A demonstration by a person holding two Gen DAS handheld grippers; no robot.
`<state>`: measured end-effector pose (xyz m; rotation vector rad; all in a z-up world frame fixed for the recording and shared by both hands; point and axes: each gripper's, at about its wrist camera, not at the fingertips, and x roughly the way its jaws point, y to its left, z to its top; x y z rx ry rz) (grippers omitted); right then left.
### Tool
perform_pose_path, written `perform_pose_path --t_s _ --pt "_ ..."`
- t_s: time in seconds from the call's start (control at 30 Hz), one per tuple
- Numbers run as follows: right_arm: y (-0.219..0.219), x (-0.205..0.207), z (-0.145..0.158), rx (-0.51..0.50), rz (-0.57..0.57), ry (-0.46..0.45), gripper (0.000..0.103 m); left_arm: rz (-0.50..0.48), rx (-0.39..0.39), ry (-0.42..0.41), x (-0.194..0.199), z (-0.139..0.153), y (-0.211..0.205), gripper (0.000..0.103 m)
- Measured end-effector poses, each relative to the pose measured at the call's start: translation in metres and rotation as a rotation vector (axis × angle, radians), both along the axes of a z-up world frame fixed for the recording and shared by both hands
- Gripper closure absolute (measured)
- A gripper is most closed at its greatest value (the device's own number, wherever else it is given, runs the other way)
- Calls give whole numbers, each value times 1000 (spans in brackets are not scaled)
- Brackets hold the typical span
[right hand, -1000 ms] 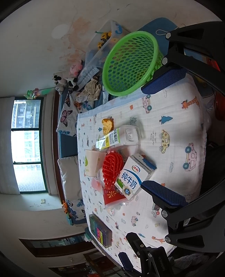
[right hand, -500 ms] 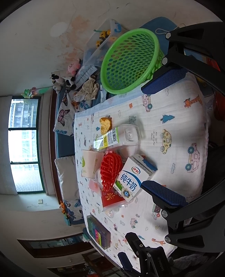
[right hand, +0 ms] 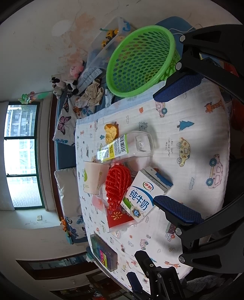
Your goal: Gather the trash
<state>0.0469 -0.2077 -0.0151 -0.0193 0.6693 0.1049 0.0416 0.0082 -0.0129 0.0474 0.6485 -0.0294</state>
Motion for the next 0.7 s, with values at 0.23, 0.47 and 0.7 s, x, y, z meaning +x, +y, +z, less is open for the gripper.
perform_pose_path --t_s 0.23,0.47,0.7 --pt "-1 11 -1 -3 4 12 4 9 -5 25 12 -4 3 7" --pt "-1 27 -2 -13 21 26 4 15 -13 51 25 -8 10 7" --pt "-2 46 -4 -26 48 36 4 24 -15 72 38 -10 15 7"
